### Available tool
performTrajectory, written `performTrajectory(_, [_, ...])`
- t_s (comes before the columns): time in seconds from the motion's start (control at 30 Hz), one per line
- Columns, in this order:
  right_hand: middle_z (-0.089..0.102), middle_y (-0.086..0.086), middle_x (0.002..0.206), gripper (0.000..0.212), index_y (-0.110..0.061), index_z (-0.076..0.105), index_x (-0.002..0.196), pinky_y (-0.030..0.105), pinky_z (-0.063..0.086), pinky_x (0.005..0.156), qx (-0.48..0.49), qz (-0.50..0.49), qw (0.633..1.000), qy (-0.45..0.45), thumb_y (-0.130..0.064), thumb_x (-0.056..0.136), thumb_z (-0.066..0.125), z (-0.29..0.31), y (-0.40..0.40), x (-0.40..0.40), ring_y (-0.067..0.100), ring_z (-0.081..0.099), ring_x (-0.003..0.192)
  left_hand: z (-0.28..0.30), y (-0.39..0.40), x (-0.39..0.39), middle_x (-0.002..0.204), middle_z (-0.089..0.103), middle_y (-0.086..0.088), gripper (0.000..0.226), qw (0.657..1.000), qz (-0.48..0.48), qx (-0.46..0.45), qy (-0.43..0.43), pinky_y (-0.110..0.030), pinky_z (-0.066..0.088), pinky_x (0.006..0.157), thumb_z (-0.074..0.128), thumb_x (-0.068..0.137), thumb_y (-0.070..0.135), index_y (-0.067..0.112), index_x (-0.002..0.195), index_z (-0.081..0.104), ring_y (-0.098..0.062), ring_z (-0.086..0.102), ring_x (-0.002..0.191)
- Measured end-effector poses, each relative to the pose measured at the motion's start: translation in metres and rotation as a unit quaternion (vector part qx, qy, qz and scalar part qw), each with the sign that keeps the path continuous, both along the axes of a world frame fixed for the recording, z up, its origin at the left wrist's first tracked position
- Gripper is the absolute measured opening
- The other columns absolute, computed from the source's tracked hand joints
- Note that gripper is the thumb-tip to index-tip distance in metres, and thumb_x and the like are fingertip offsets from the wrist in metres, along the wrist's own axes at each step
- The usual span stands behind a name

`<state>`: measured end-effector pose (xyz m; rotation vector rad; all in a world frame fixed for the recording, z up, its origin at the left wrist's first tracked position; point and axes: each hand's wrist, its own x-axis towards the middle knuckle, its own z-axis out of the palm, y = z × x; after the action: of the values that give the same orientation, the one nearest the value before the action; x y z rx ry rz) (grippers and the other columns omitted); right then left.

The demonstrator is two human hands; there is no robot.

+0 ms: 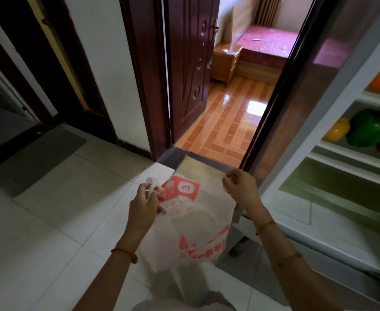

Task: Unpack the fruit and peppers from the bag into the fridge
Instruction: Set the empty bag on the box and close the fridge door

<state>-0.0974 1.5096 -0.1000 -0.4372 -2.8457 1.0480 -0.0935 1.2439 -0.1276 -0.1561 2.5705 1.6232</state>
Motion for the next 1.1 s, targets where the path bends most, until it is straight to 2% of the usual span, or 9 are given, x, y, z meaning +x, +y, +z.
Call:
performTrajectory(0.1, [0.059, 0.003, 0.079, 0.01, -0.005, 0.062, 0.095, 0.021, 0.036, 0.055, 0.007, 0.003, 1.0, 0.01, -0.012, 0.091, 0.057, 0.007, -0.003, -0.035, 0.011, 0.05, 0.064, -0.003, 0.006, -0.027, 0.099, 0.07, -0.006, 0.026, 1.0, -0.008, 0.005, -0.01, -0.023, 0.058, 0.061, 0.043, 0.101, 0.034, 0.017, 0.119, 0.047, -0.018, 0.072, 0.077])
performTrajectory(0.27, [0.065, 0.012, 0.088, 0.009, -0.004, 0.059, 0.092, 0.037, 0.05, 0.068, 0.032, -0.018, 0.999, 0.001, -0.01, 0.091, 0.052, -0.006, 0.001, -0.086, 0.027, 0.058, 0.078, -0.01, 0.03, -0.067, 0.099, 0.07, -0.005, 0.023, 1.0, -0.02, 0.004, -0.009, -0.033, 0.061, 0.07, 0.045, 0.1, 0.032, 0.016, 0.116, 0.048, -0.018, 0.072, 0.078])
performTrajectory(0.4, [0.064, 0.01, 0.09, 0.007, -0.007, 0.056, 0.092, 0.033, 0.047, 0.066, 0.072, -0.047, 0.996, -0.016, -0.01, 0.093, 0.05, -0.022, 0.009, -0.121, 0.026, 0.056, 0.077, -0.016, 0.051, -0.091, 0.1, 0.07, -0.002, 0.023, 0.999, -0.046, -0.012, -0.017, -0.035, 0.061, 0.077, 0.048, 0.099, 0.034, 0.017, 0.114, 0.052, -0.016, 0.071, 0.084])
performTrajectory(0.5, [0.064, 0.006, 0.095, 0.012, -0.005, 0.059, 0.102, 0.032, 0.045, 0.069, 0.097, -0.07, 0.992, -0.05, -0.01, 0.094, 0.051, -0.04, 0.017, -0.141, 0.025, 0.057, 0.081, -0.034, 0.065, -0.11, 0.1, 0.071, -0.001, 0.021, 0.994, -0.083, -0.029, -0.07, -0.028, 0.058, 0.074, 0.054, 0.096, 0.03, 0.014, 0.109, 0.057, -0.017, 0.069, 0.091])
performTrajectory(0.6, [0.067, 0.012, 0.104, 0.018, -0.006, 0.059, 0.105, 0.04, 0.053, 0.082, 0.098, -0.067, 0.99, -0.08, -0.009, 0.09, 0.051, -0.071, 0.028, -0.157, 0.032, 0.061, 0.096, -0.058, 0.08, -0.127, 0.092, 0.071, 0.003, 0.016, 0.985, -0.107, -0.046, -0.126, -0.034, 0.057, 0.081, 0.06, 0.091, 0.026, 0.012, 0.098, 0.062, -0.016, 0.066, 0.09])
performTrajectory(0.67, [0.066, 0.012, 0.106, 0.019, -0.008, 0.058, 0.105, 0.044, 0.054, 0.085, 0.096, -0.062, 0.988, -0.107, -0.007, 0.088, 0.049, -0.089, 0.034, -0.162, 0.032, 0.061, 0.097, -0.071, 0.092, -0.135, 0.091, 0.071, -0.004, 0.013, 0.98, -0.11, -0.017, -0.167, -0.033, 0.057, 0.08, 0.06, 0.091, 0.02, 0.008, 0.097, 0.063, -0.016, 0.066, 0.086])
performTrajectory(0.83, [0.061, 0.01, 0.117, 0.029, -0.008, 0.056, 0.117, 0.045, 0.056, 0.089, 0.043, -0.067, 0.984, -0.156, -0.007, 0.088, 0.053, -0.117, 0.043, -0.17, 0.031, 0.06, 0.103, -0.098, 0.11, -0.147, 0.092, 0.068, -0.011, 0.011, 0.947, -0.08, 0.121, -0.286, -0.023, 0.056, 0.063, 0.052, 0.097, 0.008, 0.003, 0.096, 0.061, -0.018, 0.067, 0.076])
performTrajectory(1.0, [0.051, 0.013, 0.133, 0.047, -0.006, 0.049, 0.133, 0.046, 0.051, 0.098, -0.045, -0.076, 0.972, -0.218, -0.009, 0.086, 0.056, -0.134, 0.057, -0.179, 0.033, 0.054, 0.118, -0.126, 0.116, -0.159, 0.091, 0.068, -0.008, 0.018, 0.926, -0.095, 0.139, -0.337, -0.024, 0.049, 0.066, 0.045, 0.098, 0.006, 0.001, 0.105, 0.061, -0.02, 0.057, 0.079])
performTrajectory(1.1, [0.047, 0.013, 0.139, 0.053, -0.007, 0.045, 0.139, 0.045, 0.045, 0.105, -0.065, -0.082, 0.962, -0.252, -0.007, 0.087, 0.054, -0.133, 0.058, -0.179, 0.034, 0.049, 0.125, -0.135, 0.119, -0.167, 0.102, 0.067, -0.013, 0.023, 0.924, -0.111, 0.12, -0.345, -0.023, 0.047, 0.064, 0.044, 0.099, 0.006, -0.002, 0.115, 0.059, -0.016, 0.056, 0.076])
